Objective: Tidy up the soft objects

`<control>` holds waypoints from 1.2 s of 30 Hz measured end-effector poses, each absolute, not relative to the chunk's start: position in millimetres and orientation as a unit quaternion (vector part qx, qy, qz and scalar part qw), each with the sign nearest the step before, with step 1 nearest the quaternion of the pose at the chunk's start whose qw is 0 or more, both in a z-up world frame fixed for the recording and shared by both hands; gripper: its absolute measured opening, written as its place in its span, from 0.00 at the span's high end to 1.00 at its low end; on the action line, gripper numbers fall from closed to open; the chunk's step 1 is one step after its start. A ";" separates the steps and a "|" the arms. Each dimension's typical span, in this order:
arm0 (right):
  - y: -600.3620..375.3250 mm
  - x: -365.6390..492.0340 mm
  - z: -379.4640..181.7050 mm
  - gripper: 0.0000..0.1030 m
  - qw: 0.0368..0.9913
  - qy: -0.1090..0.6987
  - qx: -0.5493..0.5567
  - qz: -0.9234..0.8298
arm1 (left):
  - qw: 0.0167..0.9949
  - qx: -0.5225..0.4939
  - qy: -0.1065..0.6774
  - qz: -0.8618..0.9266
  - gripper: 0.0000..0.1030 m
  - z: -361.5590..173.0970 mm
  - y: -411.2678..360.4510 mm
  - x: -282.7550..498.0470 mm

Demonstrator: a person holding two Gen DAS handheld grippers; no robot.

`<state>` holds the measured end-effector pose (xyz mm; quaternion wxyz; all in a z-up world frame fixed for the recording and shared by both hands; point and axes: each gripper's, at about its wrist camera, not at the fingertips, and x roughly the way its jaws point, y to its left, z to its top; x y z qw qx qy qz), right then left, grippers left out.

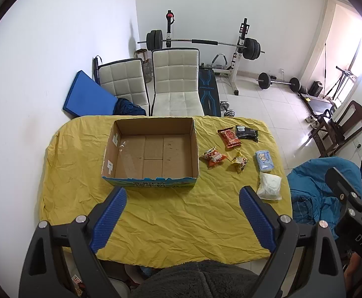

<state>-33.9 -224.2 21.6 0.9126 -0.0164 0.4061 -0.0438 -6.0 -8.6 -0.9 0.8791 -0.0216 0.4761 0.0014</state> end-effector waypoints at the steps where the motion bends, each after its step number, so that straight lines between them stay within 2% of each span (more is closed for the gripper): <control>1: -225.5 -34.1 22.0 0.00 0.913 0.405 -0.017 -0.044 | 0.879 -0.022 0.476 0.001 0.10 -0.8 -8.8 -6.4; 36: -212.1 -40.9 30.1 0.00 0.918 0.394 -0.025 -0.037 | 0.888 -0.028 0.460 0.011 0.10 3.9 -15.0 -16.1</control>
